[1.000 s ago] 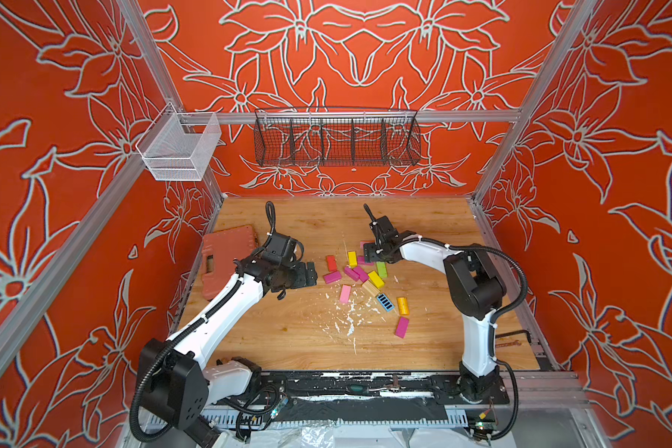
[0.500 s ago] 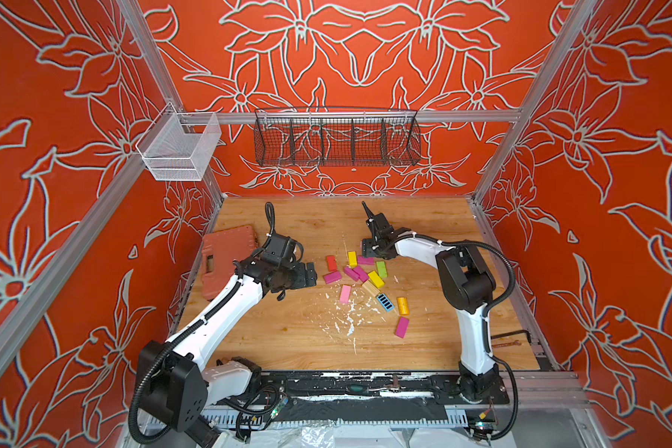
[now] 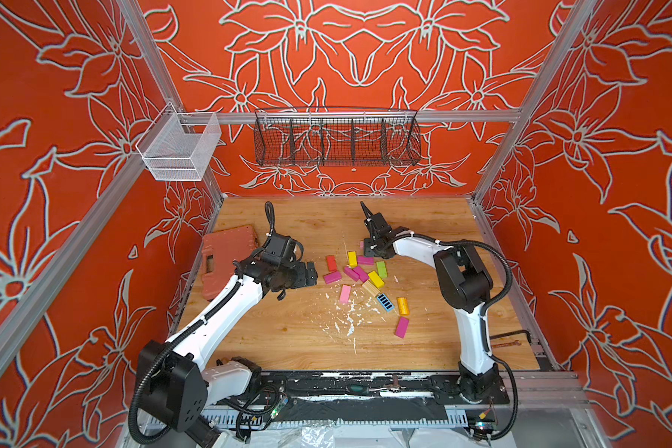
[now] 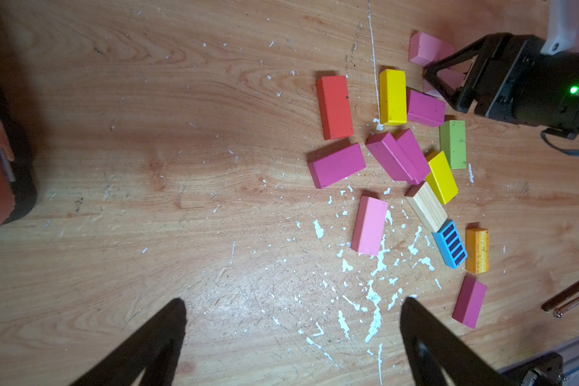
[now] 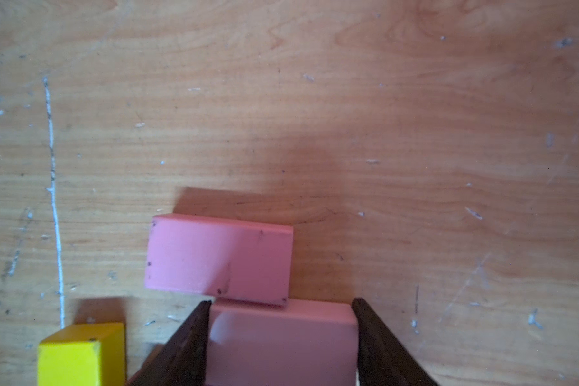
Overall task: Assemble the number 7 with building blocks
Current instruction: Pick up the building block from the center of the board, then place the building block at the center of the board.
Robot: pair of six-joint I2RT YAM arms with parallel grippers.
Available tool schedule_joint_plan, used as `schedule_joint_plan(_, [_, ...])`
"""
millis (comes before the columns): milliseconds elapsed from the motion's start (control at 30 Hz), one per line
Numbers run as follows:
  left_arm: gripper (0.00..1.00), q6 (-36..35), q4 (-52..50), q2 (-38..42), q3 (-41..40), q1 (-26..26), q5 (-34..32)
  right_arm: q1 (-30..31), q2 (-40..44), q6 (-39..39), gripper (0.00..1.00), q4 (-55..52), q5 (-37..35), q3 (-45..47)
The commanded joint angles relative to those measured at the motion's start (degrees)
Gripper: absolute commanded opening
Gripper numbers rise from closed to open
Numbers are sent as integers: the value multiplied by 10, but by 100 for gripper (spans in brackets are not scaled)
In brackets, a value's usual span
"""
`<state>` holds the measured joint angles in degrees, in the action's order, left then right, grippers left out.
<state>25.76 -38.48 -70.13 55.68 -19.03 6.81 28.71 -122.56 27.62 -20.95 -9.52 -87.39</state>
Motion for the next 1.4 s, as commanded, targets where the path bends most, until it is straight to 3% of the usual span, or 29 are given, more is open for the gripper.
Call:
schedule_joint_plan(0, [97, 4, -1, 3, -2, 1, 8, 8, -5, -2, 63, -40, -35, 2])
schedule_joint_plan(200, [97, 8, -2, 0, 1, 1, 5, 6, 24, -37, 58, -35, -51, 19])
schedule_joint_plan(400, [97, 9, -3, -8, 10, 0, 7, -13, 66, -74, 53, -20, -12, 50])
schedule_joint_plan(933, [97, 16, 19, -25, 21, 0, 17, -159, 204, -174, 51, -15, 95, 184])
schedule_joint_plan(1367, [97, -12, 27, -35, 30, 1, 22, -222, 201, -227, 49, -22, 138, 197])
